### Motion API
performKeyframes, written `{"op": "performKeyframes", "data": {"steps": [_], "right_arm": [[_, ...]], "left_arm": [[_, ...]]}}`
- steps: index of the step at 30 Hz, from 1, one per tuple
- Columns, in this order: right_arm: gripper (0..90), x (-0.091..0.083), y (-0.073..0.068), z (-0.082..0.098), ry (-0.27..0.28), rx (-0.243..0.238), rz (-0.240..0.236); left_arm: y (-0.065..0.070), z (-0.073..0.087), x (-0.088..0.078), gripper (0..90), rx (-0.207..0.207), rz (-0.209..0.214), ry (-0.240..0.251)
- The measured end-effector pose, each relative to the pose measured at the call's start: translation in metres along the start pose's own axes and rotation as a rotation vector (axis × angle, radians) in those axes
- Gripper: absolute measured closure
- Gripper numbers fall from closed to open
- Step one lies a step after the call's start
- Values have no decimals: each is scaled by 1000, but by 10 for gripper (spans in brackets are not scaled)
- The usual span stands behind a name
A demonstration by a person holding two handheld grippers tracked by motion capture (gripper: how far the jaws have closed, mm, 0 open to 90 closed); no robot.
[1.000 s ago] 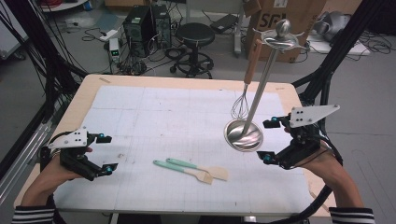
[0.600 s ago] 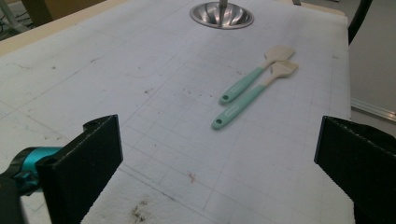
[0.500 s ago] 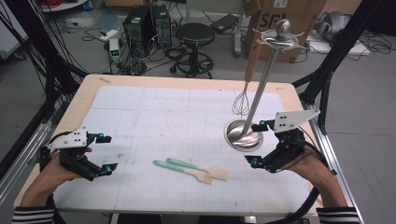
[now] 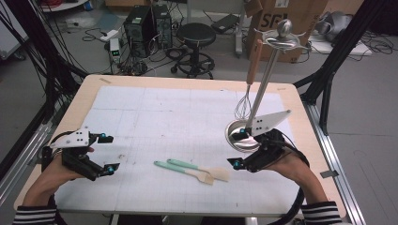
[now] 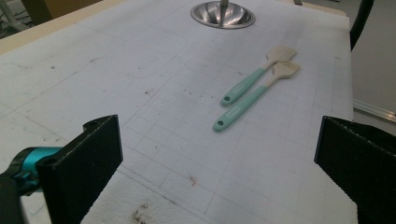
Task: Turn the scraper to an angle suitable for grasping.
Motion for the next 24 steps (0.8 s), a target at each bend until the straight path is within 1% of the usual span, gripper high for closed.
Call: {"op": "performKeyframes", "data": {"steps": [3,7,11,13,15,18,19,20,22,23,24], "right_arm": [[278,8,0,0,-17,16,-16],[386,20,-1,-1,-37,25,-39],[496,29,-1,-2,-50,41,-50],[570,35,-2,-2,-65,39,-53],[621,41,-4,0,-86,27,-56],[705,49,-4,1,-106,31,-63],[716,51,-3,1,-111,31,-61],[729,53,-3,1,-116,46,-60],[758,58,-3,1,-117,52,-67],[768,60,-4,1,-122,51,-70],[780,62,-3,2,-128,40,-68]], "left_arm": [[0,0,-1,17,4,1,1],[1,0,-1,17,4,1,0],[2,-1,-1,16,6,1,0],[2,-1,-1,17,6,1,1],[2,-1,-1,17,7,-1,2],[2,-1,-1,16,7,1,2],[2,-1,-1,16,4,0,4],[2,-1,-1,17,4,0,5],[2,-1,-2,17,5,2,6],[2,-1,-2,16,6,3,6],[2,-1,-2,16,5,4,6]]}}
Point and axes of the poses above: each handheld gripper's, and its own axes: x roughly forward along the jaws, z roughly out of its underside, y roughly to its right, the point moved 9 cm from there along x, roughly forward along the jaws, and after that the axes turned 7 degrees about x, right-handed, at the moved point
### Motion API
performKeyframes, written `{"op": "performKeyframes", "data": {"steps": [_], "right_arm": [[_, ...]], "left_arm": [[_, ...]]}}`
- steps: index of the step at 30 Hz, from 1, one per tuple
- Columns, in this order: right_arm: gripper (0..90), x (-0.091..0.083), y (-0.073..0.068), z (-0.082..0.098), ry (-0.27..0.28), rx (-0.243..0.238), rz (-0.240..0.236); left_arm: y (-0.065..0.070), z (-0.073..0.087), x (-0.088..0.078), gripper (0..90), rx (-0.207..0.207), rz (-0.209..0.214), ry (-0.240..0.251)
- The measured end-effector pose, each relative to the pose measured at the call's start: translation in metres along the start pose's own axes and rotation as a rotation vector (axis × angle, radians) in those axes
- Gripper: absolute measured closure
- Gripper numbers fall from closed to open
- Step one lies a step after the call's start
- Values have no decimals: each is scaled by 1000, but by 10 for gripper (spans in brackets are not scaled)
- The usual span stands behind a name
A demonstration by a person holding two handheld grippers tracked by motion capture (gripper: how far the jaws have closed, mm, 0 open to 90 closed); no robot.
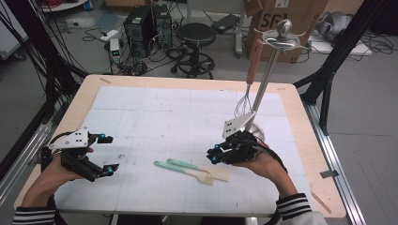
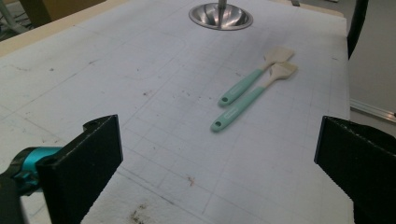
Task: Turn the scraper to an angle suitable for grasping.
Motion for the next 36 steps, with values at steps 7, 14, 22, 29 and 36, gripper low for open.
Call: {"op": "performKeyframes", "data": {"steps": [7,14,22,29,36], "right_arm": [[867,14,1,5,-55,-38,-3],[889,34,4,13,-124,-73,16],[889,55,6,20,-171,-80,0],[889,72,8,24,-209,-83,-8],[889,89,10,27,-239,-101,-25]], "left_arm": [[0,0,0,16,-2,-1,1],[0,0,1,17,0,-1,0],[1,0,1,16,1,3,-1],[1,0,1,17,1,6,0],[1,-1,1,16,0,6,3]]}}
Point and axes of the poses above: each handheld gripper's, and its own axes: x roughly forward along the jaws, z roughly out of its underside, y roughly to its right, the point moved 9 cm from there along x, roughly forward along the jaws, and after that the axes turned 7 degrees about x, right-handed, at the moved point
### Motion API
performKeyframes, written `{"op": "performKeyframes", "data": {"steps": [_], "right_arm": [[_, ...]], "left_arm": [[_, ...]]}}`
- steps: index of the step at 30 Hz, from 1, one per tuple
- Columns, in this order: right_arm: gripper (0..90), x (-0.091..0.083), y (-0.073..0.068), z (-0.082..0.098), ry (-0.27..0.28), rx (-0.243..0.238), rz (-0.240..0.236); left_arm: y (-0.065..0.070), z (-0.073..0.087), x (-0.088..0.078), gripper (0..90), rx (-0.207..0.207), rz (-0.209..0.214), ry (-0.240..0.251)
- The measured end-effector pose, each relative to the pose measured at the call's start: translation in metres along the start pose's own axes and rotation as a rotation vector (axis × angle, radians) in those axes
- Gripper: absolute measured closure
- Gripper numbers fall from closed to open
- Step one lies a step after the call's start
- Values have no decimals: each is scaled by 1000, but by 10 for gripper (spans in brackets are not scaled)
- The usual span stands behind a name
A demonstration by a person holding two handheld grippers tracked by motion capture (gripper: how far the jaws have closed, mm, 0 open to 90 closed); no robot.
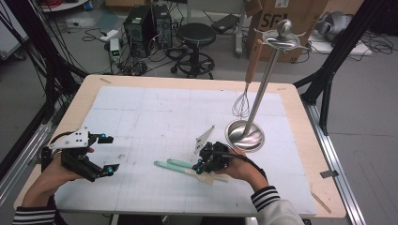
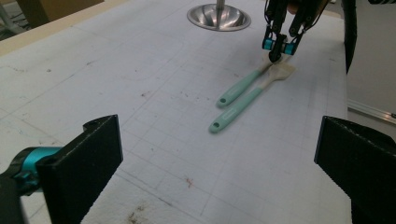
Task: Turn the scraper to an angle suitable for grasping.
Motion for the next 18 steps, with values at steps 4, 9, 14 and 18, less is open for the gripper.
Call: {"op": "performKeyframes", "data": {"steps": [4,9,14,18], "right_arm": [[889,4,2,3,-29,27,4],[889,7,4,5,-44,29,16],[889,9,7,9,-76,10,27],[889,11,9,14,-106,15,51]], "left_arm": [[0,0,0,17,-2,1,4],[1,-1,0,16,0,3,4],[2,-2,0,17,4,3,5],[2,-1,0,17,2,4,3]]}}
Point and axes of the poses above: each handheld gripper's, and its own axes: x roughly forward along the jaws, z roughly out of its underside, y roughly to its right, the point moved 9 cm from there along x, roughly forward along the jaws, and after that the axes turned 7 degrees about x, right-handed, at the moved point
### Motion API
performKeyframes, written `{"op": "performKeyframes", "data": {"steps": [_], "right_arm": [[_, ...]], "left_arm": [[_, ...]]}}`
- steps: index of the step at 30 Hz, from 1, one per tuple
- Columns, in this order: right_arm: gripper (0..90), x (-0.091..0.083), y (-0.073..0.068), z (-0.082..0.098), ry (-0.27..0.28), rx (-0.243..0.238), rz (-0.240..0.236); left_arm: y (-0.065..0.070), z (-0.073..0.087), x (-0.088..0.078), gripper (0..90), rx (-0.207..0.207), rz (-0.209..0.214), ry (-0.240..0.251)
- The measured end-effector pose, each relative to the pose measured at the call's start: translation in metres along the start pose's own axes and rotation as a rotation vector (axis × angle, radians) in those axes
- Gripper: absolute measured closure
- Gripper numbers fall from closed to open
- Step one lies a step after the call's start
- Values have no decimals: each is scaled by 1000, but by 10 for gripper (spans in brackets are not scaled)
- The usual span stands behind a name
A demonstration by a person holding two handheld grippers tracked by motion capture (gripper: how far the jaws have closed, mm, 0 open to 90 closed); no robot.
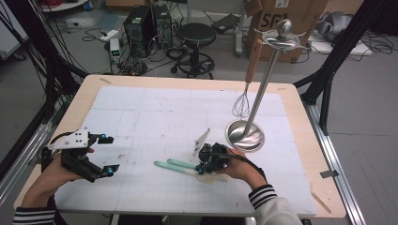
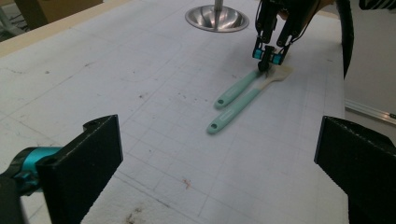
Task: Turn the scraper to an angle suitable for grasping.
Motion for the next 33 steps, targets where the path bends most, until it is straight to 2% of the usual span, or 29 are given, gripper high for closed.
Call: {"op": "performKeyframes", "data": {"steps": [4,13,15,26,33], "right_arm": [[889,0,2,0,1,-20,8],[890,-5,2,8,-18,-11,15],[890,-5,2,7,-20,-34,27],[891,-5,4,8,-26,-50,47],[891,-10,12,18,-45,-27,60]], "left_arm": [[0,0,0,16,0,1,-1],[1,0,0,17,2,2,1],[1,0,1,16,4,2,-2],[1,1,1,17,1,3,-4],[1,2,1,17,0,3,-6]]}}
Point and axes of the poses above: each handheld gripper's, and its own axes: x roughly forward along the jaws, z roughly out of its underside, y roughly to its right, the point moved 9 cm from there along x, roughly forward along the jaws, and after that the axes turned 7 degrees about x, right-handed, at the moved point
